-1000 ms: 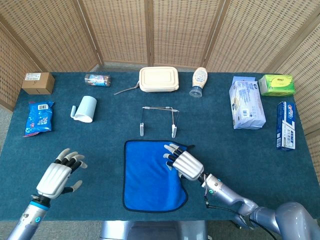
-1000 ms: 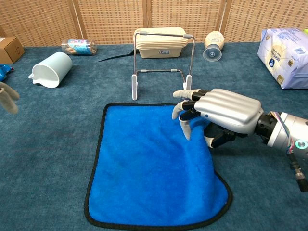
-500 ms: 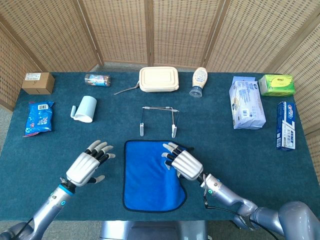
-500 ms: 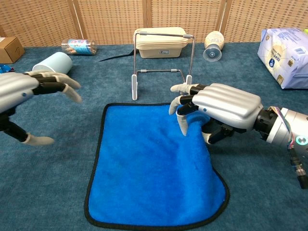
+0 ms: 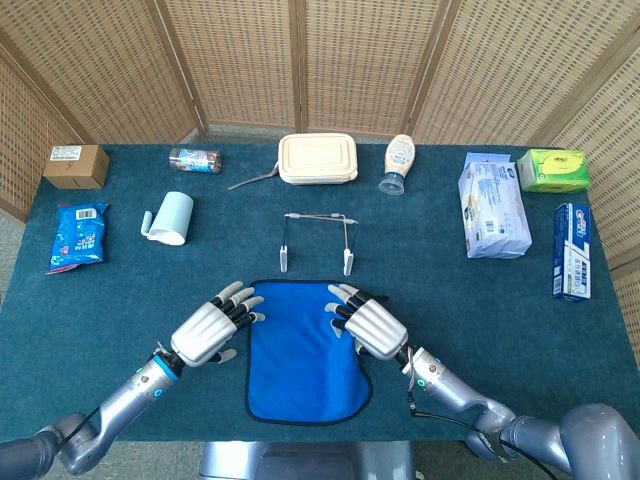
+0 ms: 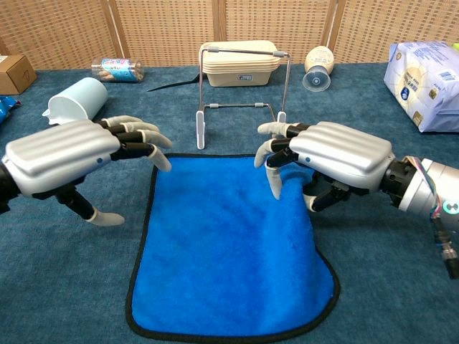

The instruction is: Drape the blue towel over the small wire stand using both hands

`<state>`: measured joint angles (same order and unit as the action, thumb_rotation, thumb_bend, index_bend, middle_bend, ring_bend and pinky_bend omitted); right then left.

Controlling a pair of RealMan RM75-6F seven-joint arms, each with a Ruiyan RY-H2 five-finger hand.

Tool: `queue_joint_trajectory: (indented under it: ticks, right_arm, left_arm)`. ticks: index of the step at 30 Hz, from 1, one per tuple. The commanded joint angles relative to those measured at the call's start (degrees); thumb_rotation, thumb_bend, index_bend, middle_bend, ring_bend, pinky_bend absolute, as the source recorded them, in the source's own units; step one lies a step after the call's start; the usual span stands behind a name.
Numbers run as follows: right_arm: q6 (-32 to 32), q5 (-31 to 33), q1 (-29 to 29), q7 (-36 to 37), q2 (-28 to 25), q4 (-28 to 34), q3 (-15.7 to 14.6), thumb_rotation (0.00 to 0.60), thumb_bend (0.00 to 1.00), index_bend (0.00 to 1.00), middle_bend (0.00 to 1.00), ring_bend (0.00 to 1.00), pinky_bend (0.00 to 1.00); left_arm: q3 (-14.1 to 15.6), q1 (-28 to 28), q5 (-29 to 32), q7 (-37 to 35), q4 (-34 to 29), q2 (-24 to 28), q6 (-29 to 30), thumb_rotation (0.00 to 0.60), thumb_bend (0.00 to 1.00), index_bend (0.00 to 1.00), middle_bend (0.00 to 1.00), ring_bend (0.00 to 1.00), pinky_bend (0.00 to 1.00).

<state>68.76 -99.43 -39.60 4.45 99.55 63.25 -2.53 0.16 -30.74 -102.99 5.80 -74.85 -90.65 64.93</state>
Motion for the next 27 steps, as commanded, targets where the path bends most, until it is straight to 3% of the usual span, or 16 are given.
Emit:
queue_joint_trajectory:
  ticks: [1,14,27]
  right_arm:
    - [0.1,0.1,0.1,0.1,0.0,0.0,0.0,0.600,0.44,0.72,0.29,0.04,0.17]
    - [-0.1,0.4,0.3,0.7,0.6,-0.8,0.1,0.600,0.44,0.72,0.29,0.04,0.17]
    - [-0.2,0.8,0.5,1.0,0.8,-1.0,0.4,0.600,0.44,0.72,0.29,0.03,0.17]
  left_arm:
    - [0.7,-1.0,-0.7,-1.0,1.5,-1.0,-0.3,0.600,0.19,0.26,0.15,0.11,0.07]
    - [3.3,-2.2,-1.1,-3.9,8.8,-5.6,1.5,0.600,0.19,0.22,0.15,0.11,0.07]
    - [3.9,-3.6,-0.2,-4.8,12.3,-8.4,1.5,0.600,0.19,0.22,0.15,0.11,0.07]
